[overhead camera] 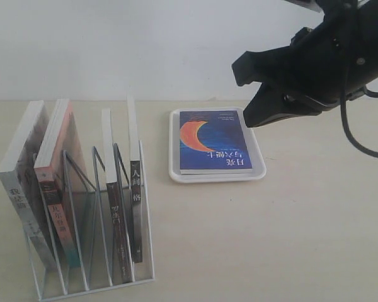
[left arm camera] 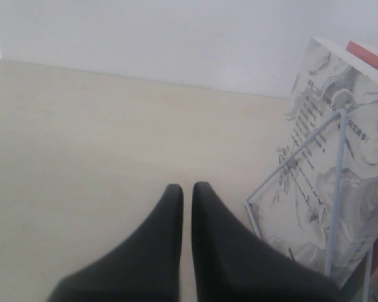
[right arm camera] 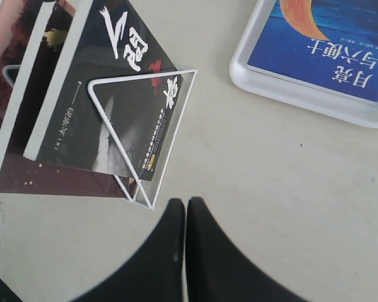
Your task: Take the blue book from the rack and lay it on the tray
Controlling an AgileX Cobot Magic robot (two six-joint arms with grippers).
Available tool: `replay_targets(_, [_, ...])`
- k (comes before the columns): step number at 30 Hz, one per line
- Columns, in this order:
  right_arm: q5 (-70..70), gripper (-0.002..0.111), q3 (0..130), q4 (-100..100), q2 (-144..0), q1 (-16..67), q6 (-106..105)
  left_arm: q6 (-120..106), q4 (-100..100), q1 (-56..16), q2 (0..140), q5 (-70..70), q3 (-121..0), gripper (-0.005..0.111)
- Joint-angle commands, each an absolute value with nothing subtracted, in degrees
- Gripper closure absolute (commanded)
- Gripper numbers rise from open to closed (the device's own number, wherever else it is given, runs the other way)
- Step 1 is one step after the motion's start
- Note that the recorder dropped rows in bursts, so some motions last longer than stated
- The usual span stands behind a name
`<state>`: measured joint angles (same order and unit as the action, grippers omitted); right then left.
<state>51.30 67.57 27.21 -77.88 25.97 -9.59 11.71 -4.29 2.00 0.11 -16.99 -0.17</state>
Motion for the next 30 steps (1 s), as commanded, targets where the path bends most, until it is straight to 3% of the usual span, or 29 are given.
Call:
replay_targets(1, [48.3,0.108,67.4,27.2,-77.8,25.8,-10.9,11.4,-4.3,2.2,0.0,-16.9,0.0,0.102])
replay_targets(8, [44.8,0.108,64.7,32.5,-77.1,26.9,-10.1,11.4,-4.3,2.2,0.0,-16.9,0.0,0.102])
replay_targets(18, [36.3,0.108,44.6,32.6,-75.0,31.6,-14.9,11.4,-4.3,2.2,0.0,-16.9,0.0,0.102])
replay_targets(26, [14.4,0.108,27.0,32.5,-61.4,31.6,-16.4,11.4,-4.3,2.2,0.0,-16.9,0.0,0.102])
replay_targets(30, [12.2,0.108,20.7,32.5,-51.4,31.4,-16.9,11.4,-4.3,2.2,0.0,-16.9,0.0,0.102])
